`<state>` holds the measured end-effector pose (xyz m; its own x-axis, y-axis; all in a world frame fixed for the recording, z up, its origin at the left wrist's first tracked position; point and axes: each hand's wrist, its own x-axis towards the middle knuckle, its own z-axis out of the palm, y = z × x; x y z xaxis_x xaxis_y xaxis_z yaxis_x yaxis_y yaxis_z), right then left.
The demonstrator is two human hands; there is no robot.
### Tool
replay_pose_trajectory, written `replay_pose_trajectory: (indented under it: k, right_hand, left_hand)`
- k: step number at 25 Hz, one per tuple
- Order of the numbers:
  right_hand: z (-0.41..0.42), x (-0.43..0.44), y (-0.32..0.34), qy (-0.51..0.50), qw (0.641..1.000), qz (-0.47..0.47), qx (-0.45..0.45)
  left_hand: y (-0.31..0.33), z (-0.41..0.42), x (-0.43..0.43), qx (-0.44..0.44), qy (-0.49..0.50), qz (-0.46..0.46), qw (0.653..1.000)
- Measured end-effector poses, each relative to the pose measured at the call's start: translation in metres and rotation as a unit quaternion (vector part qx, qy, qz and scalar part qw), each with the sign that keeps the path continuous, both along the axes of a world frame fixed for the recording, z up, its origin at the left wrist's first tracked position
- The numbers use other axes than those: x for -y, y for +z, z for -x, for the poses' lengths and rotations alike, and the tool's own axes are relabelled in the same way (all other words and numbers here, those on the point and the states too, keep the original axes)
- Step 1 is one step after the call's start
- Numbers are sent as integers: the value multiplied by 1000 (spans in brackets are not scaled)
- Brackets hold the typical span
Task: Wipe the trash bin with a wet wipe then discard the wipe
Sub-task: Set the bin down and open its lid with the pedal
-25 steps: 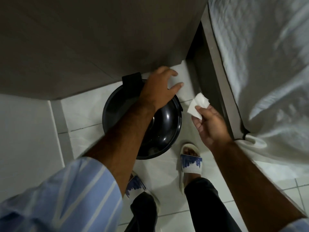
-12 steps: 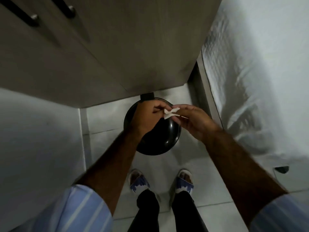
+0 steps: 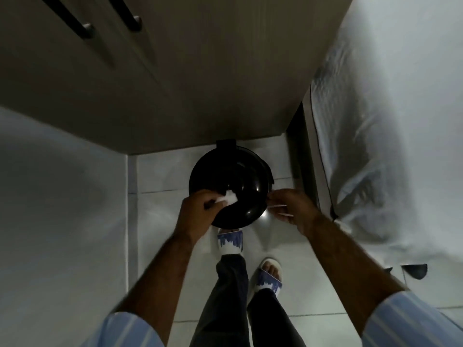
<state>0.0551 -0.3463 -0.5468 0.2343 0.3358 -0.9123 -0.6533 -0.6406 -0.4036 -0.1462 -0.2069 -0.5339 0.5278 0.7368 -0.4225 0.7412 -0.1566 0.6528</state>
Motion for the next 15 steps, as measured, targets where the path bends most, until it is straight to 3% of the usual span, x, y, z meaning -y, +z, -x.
replay_pose_trajectory:
  k: [5, 12, 15]
  right_hand:
    - [7, 43, -43, 68, 994, 69, 52]
    - [9, 83, -73, 172, 978, 94, 77]
    - [16, 84, -77, 303, 936, 80, 159]
  left_hand:
    - [-25, 71, 29, -64, 121, 65, 988]
    - [-40, 97, 64, -112, 144, 107, 977]
    - [-39, 95, 66, -120, 164, 125, 971]
